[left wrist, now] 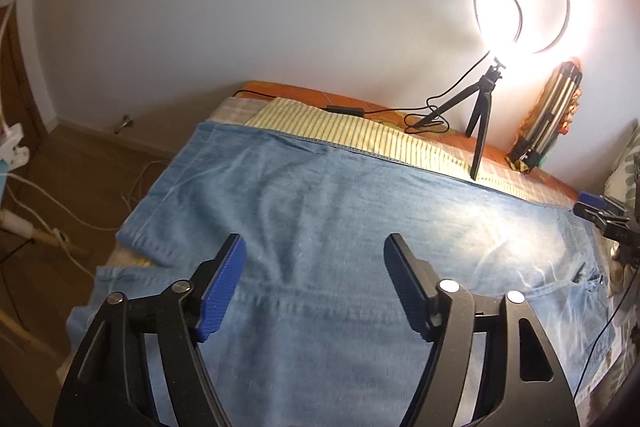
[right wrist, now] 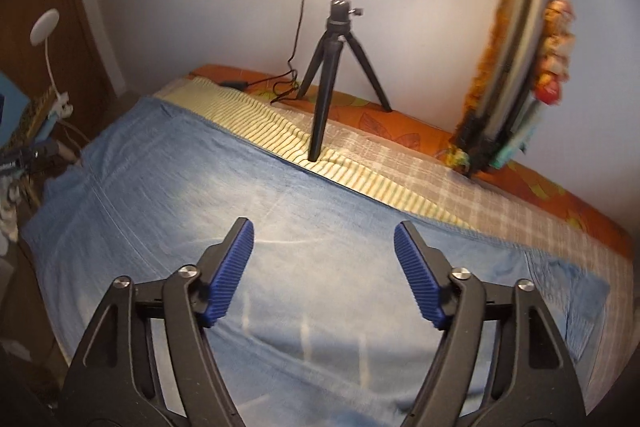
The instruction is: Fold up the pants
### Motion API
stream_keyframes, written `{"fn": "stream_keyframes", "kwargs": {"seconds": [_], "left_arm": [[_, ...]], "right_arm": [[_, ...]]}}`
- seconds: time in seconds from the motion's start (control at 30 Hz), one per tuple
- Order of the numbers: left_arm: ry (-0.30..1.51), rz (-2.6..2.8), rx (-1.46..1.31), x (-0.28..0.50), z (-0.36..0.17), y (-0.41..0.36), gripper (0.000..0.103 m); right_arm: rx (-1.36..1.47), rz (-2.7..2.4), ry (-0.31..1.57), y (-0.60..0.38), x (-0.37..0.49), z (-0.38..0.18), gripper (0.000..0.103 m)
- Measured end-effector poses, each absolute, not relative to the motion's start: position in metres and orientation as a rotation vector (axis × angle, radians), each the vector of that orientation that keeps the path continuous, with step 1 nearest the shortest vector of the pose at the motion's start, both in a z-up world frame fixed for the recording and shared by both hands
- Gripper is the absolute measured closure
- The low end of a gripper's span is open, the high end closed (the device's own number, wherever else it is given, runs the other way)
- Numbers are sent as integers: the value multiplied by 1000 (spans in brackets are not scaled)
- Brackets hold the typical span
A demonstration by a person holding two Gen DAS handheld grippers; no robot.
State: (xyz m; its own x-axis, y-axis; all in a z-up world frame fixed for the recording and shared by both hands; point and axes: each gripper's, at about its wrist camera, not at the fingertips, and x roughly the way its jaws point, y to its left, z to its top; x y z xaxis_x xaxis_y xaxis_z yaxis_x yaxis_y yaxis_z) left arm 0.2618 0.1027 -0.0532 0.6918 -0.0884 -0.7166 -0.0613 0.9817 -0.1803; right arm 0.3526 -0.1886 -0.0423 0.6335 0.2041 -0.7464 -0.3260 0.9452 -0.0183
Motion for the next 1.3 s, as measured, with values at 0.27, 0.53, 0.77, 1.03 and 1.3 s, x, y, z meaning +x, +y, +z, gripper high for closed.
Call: {"fn": "stream_keyframes", "kwargs": {"seconds": [0.27,0.53,0.77,1.03,1.3], "left_arm": [[875,-41,-210,300,-78,92,52],[918,-53,-214,327,-94,87,54],[964,-67,-262,355,-115,87,54],[991,-92,-324,377,-129,86,56],[989,-76,-361,400,-125,85,52]], "right_arm": [[-265,407,918,-164,421,-90,43],[-335,429,990,-157,472,-135,43],[-353,519,1044,-154,489,-151,43],[-372,554,1051,-149,490,-157,55],[-402,477,986,-148,473,-141,96]]}}
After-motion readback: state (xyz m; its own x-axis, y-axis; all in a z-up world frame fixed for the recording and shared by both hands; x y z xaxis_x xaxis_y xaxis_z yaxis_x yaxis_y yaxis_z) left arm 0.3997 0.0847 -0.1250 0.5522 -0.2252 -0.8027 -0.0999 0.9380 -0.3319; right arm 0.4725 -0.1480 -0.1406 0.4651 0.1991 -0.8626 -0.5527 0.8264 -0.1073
